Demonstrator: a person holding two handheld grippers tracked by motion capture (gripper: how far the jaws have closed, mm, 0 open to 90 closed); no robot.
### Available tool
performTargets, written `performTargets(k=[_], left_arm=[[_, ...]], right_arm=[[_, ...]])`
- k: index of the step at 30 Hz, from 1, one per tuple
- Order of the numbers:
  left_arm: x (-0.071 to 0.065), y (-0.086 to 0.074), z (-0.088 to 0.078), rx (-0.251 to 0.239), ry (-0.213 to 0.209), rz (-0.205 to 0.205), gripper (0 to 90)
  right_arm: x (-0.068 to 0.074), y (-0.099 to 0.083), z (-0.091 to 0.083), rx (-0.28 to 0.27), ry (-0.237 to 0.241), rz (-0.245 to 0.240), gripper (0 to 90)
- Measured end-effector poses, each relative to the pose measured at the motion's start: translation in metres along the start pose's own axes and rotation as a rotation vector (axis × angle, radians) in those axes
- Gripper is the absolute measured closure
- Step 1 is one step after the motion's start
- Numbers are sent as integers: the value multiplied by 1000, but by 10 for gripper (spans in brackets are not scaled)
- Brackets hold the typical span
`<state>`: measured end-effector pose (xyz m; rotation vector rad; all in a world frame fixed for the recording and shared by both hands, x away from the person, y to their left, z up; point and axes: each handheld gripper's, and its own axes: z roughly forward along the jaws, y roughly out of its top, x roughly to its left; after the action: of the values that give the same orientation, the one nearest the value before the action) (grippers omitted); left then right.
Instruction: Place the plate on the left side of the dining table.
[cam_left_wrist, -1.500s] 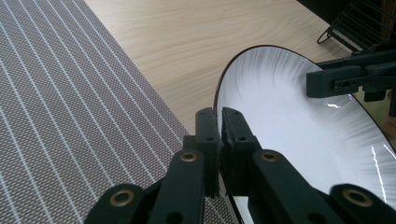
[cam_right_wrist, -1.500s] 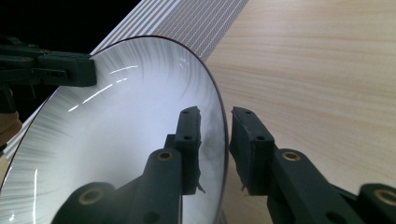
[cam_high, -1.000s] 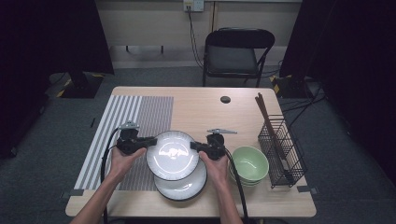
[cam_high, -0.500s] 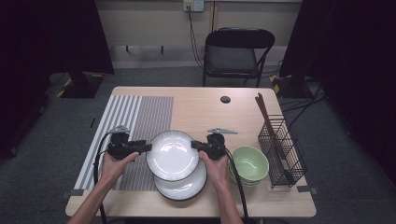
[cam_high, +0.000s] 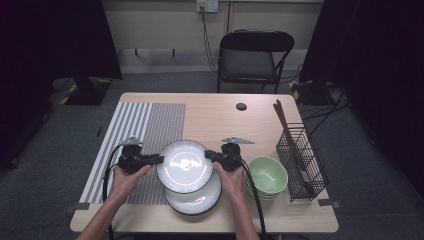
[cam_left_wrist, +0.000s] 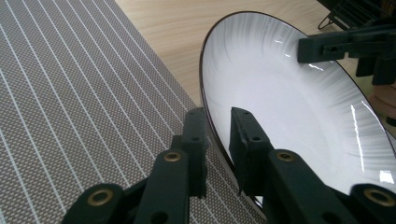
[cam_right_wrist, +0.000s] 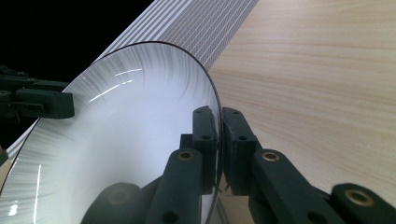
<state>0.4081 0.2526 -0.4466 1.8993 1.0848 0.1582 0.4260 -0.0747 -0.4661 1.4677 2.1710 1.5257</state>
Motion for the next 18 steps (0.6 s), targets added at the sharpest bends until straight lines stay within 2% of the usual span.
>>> performTargets(k=[9, 14, 16, 18], left_arm=[[2, 10, 3, -60, 11, -4, 838], [3, 9, 2, -74, 13, 1, 845], [5, 9, 2, -81, 3, -14, 846], [4, 10, 1, -87, 21, 8, 848]], right_arm=[[2, 5, -9, -71, -5, -11, 865], [6, 6, -11, -83, -19, -28, 866], [7, 7, -11, -86, -23, -37, 866], [8, 8, -11, -87, -18, -42, 867]])
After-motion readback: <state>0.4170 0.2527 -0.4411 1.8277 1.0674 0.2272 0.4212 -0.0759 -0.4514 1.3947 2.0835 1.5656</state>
